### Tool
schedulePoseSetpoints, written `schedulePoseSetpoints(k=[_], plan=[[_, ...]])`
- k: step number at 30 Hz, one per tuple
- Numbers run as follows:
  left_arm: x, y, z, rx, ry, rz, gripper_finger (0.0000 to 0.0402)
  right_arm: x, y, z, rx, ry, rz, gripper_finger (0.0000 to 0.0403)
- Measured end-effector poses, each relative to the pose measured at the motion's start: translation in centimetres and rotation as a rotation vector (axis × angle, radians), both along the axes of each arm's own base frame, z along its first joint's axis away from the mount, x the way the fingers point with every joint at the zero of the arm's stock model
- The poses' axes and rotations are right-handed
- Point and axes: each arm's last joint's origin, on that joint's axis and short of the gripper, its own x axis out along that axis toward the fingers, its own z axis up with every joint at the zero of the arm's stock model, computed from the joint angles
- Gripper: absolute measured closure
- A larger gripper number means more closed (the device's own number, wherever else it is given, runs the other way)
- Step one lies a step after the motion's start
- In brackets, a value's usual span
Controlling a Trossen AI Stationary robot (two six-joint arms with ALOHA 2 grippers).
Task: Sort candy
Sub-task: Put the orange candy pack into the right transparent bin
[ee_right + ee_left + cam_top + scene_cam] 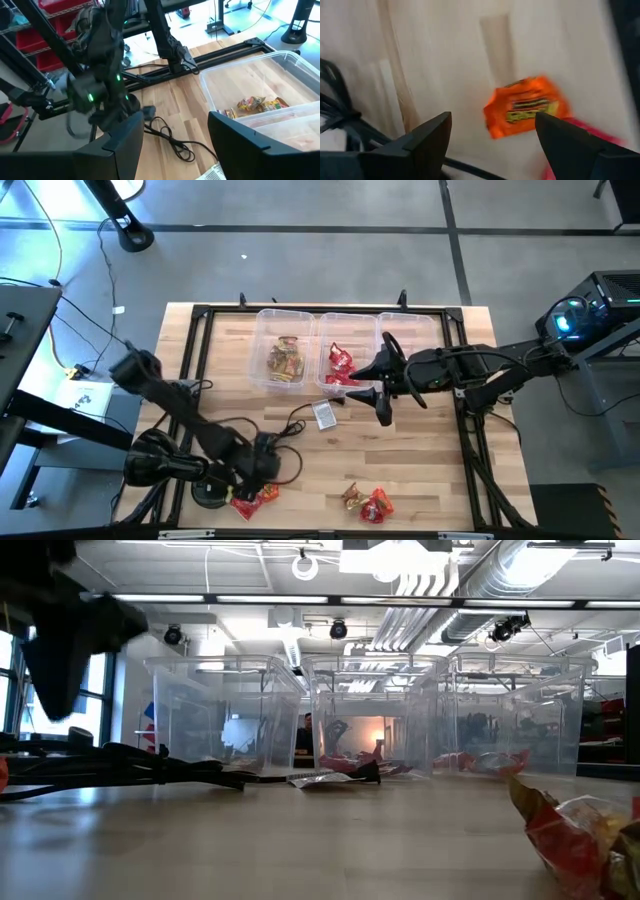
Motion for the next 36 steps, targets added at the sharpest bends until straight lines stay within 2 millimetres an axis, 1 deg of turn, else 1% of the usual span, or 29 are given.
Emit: schedulePoseSetpoints(k=[3,6,8,10,12,13,16,17,18,21,23,27,30,33,36], plan=[[0.7,-0.2,-2.3,0.025,0.063,-0.03,0.0119,0.0,0.0,0.0,0.009,0.001,-0.004,0.0188],[1.1,-0.7,-4.0,0.008,0.111,-0.043,0.0119,0.0,0.0,-0.1,0.008,0.006,-0.004,0.0188],[1.4,-0.9,-4.5,-0.015,0.118,-0.051,0.0125,0.0,0.0,-0.1,0.014,0.009,-0.007,0.0188],[1.5,-1.1,-4.7,-0.031,0.126,-0.051,0.0148,-0.1,0.0,-0.1,0.023,0.015,-0.012,0.0188],[1.6,-1.1,-4.7,-0.043,0.129,-0.024,0.0195,-0.1,0.0,-0.2,0.027,0.024,-0.015,0.0188],[1.7,-1.0,-4.5,-0.049,0.131,-0.013,0.0228,-0.1,0.0,-0.3,0.026,0.029,-0.015,0.0188],[1.5,-0.5,-3.8,-0.059,0.14,-0.003,0.0352,-0.1,0.0,-0.3,0.025,0.031,-0.015,0.0188],[1.5,-0.3,-3.3,-0.063,0.135,-0.001,0.0376,-0.1,0.0,-0.3,0.025,0.031,-0.015,0.0188],[1.5,0.0,-2.8,-0.07,0.125,0.004,0.0383,-0.1,0.0,-0.3,0.025,0.031,-0.015,0.0188],[1.5,1.3,-1.0,-0.066,0.095,0.042,0.0394,-0.1,0.0,-0.3,0.009,0.032,-0.007,0.0188],[1.4,2.4,0.5,-0.065,0.054,0.075,0.0398,-0.2,0.1,-0.3,0.0,0.034,0.003,0.0188],[1.0,4.9,4.7,-0.083,-0.118,0.171,0.04,-0.3,0.5,-0.3,-0.005,0.036,0.023,0.0188],[1.1,6.9,8.2,-0.101,-0.287,0.275,0.0401,-0.9,0.8,-0.4,0.017,0.065,0.026,0.0188],[1.9,9.0,11.6,-0.062,-0.459,0.35,0.0401,-1.5,1.2,-0.9,0.03,0.121,0.012,0.0188],[3.4,10.9,14.0,0.025,-0.569,0.368,0.0401,-1.5,1.8,-1.4,-0.002,0.149,-0.035,0.0188]])
